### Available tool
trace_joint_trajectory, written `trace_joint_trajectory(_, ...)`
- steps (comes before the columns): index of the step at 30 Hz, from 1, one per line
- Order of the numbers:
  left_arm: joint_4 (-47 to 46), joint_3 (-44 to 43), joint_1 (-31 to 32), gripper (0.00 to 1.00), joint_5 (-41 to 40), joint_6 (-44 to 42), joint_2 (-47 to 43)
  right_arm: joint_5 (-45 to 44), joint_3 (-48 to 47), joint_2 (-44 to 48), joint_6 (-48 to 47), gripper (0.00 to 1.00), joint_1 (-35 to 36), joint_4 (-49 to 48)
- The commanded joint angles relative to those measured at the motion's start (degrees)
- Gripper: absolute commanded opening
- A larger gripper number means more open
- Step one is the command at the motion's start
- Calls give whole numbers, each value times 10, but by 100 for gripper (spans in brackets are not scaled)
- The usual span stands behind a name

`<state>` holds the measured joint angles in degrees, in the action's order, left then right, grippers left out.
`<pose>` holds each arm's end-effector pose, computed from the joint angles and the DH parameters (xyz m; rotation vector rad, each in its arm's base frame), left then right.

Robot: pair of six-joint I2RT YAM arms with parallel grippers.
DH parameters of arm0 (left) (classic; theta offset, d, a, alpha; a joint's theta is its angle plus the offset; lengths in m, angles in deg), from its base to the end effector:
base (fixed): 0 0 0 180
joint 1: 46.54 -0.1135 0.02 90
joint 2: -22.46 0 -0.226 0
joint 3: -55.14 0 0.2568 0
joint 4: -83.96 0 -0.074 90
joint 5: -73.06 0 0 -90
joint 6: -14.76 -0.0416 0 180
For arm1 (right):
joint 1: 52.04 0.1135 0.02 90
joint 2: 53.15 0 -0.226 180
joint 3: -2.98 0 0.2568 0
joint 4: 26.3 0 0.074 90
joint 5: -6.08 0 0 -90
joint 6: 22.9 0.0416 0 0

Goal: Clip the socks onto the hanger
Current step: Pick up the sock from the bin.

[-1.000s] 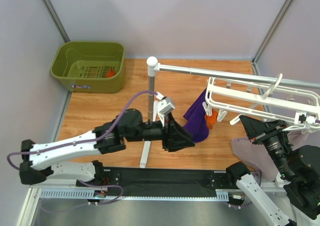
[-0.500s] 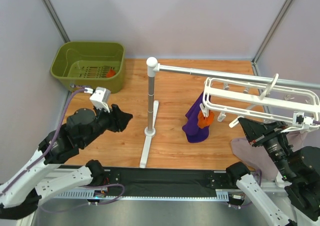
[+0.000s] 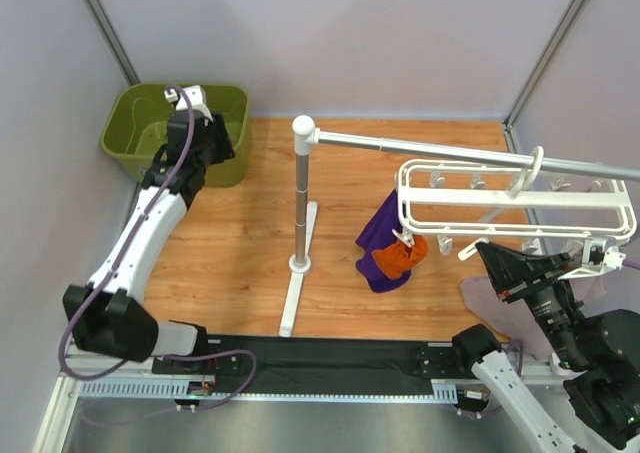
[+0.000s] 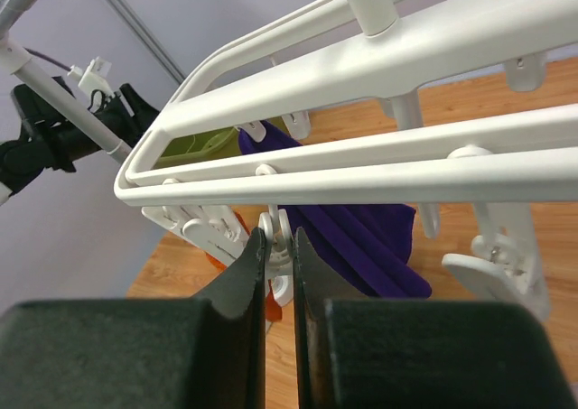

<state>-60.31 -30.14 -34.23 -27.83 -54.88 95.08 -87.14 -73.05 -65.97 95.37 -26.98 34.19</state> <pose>0.3033 -0.0581 0.3405 -0.2616 1.9530 -0.1857 0.0289 0.0109 0.3984 0.0899 1.5621 0.6967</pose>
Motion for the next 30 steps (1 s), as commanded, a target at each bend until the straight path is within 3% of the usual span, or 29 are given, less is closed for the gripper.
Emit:
trace_joint_trajectory(1,-103,-67,-34,57,-11,-31,68,16,22,8,-23,0,1,42)
trace_joint_trajectory(7,-54,-257,-74,57,-54,-81,314,-20,24,10,-49,0,2,57)
trace_joint_trajectory(10,-68,-316,-115,58,-10,-16,382,-20,25,1,-70,0,2,68)
trace_joint_trajectory(13,-76,-368,-142,73,21,0,468,-42,31,6,-76,0,1,79)
trace_joint_trajectory(14,-55,-443,-142,82,15,-9,496,-49,35,8,-81,0,2,81)
trace_joint_trajectory(18,42,-599,-142,85,-21,-42,620,-77,38,8,-70,0,2,84)
trace_joint_trajectory(24,-10,-566,-142,82,-8,-61,656,-104,53,7,-45,0,2,74)
trace_joint_trajectory(28,72,-595,-139,77,3,-55,691,-117,57,-4,-41,0,2,69)
trace_joint_trajectory(30,86,-565,-134,75,-5,-45,672,-122,55,-12,-39,0,1,66)
